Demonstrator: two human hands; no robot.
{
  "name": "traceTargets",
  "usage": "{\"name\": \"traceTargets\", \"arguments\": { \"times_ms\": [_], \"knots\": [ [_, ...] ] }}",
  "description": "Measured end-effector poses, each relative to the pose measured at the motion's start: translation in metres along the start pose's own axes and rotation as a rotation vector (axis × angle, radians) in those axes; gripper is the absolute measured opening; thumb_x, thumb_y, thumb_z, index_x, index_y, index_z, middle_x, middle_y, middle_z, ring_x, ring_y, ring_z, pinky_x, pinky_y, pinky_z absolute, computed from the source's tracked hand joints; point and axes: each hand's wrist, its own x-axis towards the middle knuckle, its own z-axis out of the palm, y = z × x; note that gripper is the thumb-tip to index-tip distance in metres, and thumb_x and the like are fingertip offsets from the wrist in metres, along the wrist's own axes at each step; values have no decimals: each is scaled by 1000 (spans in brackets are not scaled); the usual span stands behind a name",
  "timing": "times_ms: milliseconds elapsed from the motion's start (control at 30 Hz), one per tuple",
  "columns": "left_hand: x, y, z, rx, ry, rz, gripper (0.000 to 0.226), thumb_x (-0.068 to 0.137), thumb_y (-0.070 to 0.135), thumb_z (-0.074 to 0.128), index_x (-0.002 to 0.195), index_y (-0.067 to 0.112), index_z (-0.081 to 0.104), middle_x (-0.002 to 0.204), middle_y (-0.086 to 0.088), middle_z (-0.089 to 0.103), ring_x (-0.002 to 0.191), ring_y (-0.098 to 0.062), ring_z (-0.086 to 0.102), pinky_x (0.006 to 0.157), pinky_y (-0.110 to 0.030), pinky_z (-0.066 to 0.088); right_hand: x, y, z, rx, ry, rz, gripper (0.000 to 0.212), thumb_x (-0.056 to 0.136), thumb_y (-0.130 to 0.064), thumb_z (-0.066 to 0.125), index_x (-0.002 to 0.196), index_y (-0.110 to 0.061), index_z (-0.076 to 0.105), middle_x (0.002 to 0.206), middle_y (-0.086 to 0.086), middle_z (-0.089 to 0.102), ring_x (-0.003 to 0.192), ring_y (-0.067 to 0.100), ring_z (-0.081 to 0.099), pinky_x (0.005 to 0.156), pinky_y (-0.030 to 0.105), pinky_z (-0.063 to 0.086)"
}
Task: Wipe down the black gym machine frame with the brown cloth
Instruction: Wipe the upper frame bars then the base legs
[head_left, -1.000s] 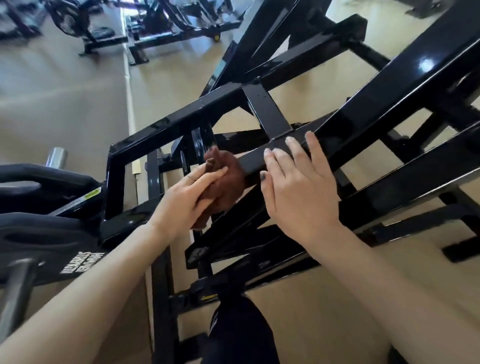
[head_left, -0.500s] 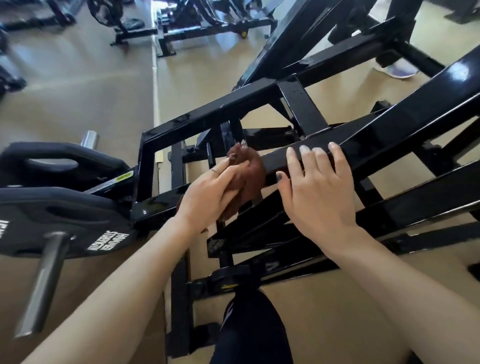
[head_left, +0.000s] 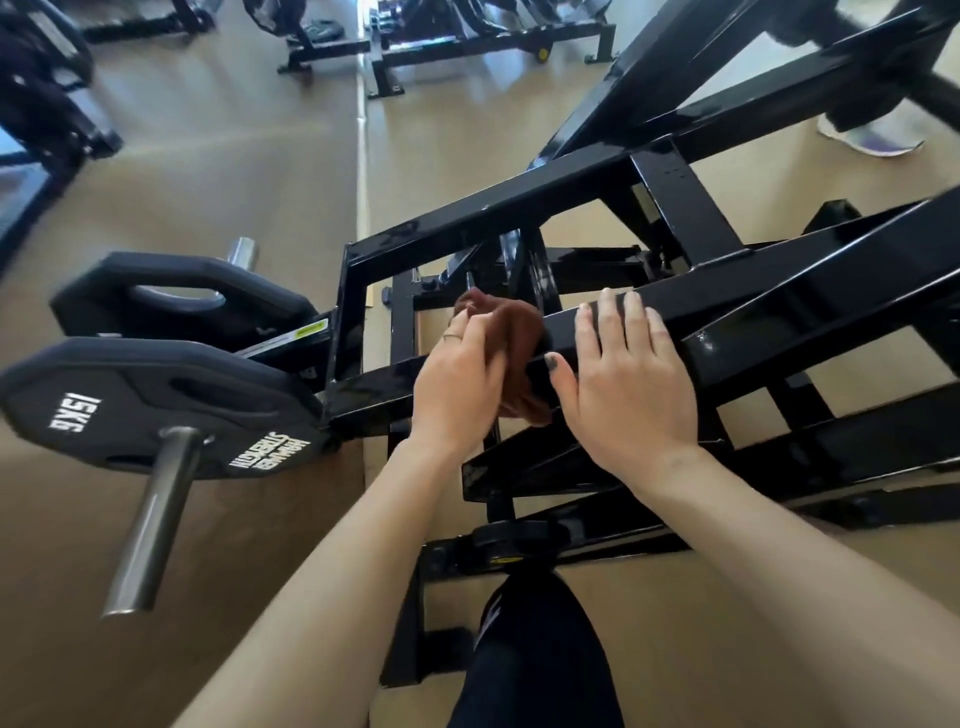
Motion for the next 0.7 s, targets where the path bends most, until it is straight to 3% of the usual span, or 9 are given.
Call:
{"name": "traceTargets", "arguments": {
  "times_ms": [67, 167, 233, 367, 533, 700],
  "knots": [
    [-4, -23, -11, 26, 7, -34, 24, 106, 34, 48, 128, 26, 55, 126, 2, 64, 109, -22, 66, 91, -44, 59, 1, -3, 4, -8, 1, -25, 84, 105, -55, -6, 156, -1, 34, 160, 29, 32, 149, 46, 29, 122, 55, 26],
    [-22, -94, -47, 75, 72, -282, 21, 106, 37, 45, 117, 23, 56, 114, -2, 63, 99, -26, 66, 88, -51, 58, 0, -1, 5, -54, 1, -41, 83, 105, -55, -6, 157, -1, 29, 161, 31, 29, 150, 47, 27, 123, 55, 25],
    [-31, -122, -59, 39, 77, -404, 21, 107, 38, 43, 116, 23, 55, 119, -5, 60, 103, -29, 64, 91, -55, 56, 0, -2, 6, -68, 5, -32, 82, 106, -54, -5, 156, 1, 29, 159, 32, 30, 149, 48, 28, 123, 56, 26],
    [-19, -112, -45, -9, 120, -457, 31, 107, 32, 43, 129, 13, 53, 133, -11, 54, 118, -32, 58, 101, -56, 51, 1, -4, 8, -77, 10, -39, 80, 107, -53, -4, 156, 2, 28, 159, 33, 30, 148, 48, 30, 123, 56, 26],
    [5, -29, -15, -49, -23, -187, 29, 109, 33, 44, 129, 17, 57, 129, -4, 59, 113, -24, 62, 95, -48, 57, 1, -5, 6, 6, 14, -56, 78, 108, -48, -4, 155, 0, 36, 158, 30, 36, 148, 45, 32, 122, 55, 28],
    [27, 69, 32, -46, -53, 116, 41, 106, 29, 51, 146, 20, 50, 156, -7, 44, 139, -26, 48, 108, -42, 47, -4, 32, -26, 123, 204, 11, 81, 110, -44, 3, 124, 2, 69, 138, 21, 62, 140, 38, 48, 124, 54, 23]
  ]
}}
